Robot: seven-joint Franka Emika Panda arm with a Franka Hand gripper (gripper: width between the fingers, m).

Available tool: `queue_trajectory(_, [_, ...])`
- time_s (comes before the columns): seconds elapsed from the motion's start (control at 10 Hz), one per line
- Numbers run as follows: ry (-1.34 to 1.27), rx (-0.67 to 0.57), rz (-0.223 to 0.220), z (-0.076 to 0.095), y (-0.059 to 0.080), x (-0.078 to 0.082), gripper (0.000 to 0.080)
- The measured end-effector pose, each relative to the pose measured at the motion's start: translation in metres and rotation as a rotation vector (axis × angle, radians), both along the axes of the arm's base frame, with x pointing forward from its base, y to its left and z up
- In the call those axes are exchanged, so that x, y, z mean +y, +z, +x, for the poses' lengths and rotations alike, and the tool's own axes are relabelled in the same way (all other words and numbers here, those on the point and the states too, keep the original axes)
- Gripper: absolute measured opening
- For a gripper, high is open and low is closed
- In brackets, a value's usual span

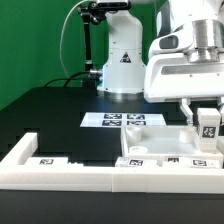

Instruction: Assemble one leg

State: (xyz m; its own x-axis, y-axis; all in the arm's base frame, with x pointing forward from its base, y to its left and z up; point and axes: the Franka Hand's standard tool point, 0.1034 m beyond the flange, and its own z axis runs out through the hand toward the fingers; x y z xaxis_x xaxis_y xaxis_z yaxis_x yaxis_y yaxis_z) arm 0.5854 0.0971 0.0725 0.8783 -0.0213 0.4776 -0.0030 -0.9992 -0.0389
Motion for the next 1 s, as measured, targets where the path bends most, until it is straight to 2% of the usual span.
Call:
queue_trajectory(0.1, [0.0, 0.0, 0.0, 0.0, 0.0, 0.0, 0.0454])
queue_trajectory(0.2, [0.002, 0.004, 0.0, 0.0, 0.001, 0.0, 0.0454])
queue_trajectory(0.3, [0.006, 0.01, 0.003, 0.001, 0.007, 0.002, 0.0603])
queue_trajectory(0.4, [0.011, 0.03, 0.007, 0.002, 0.016, 0.003, 0.0635])
queue_trajectory(0.6, [0.015, 0.061, 0.016, 0.008, 0.032, 0.004, 0.0645])
queue_trajectory(0.7, [0.017, 0.097, 0.016, 0.004, 0.027, 0.005, 0.0649])
queue_trajectory(0.8, [0.019, 0.211, 0.023, 0.0, 0.024, 0.006, 0.0649])
queue_trajectory(0.9, [0.02, 0.25, 0.027, 0.003, 0.026, 0.007, 0.0649])
queue_trajectory(1.0, [0.02, 0.348, 0.028, 0.001, 0.02, 0.006, 0.0649])
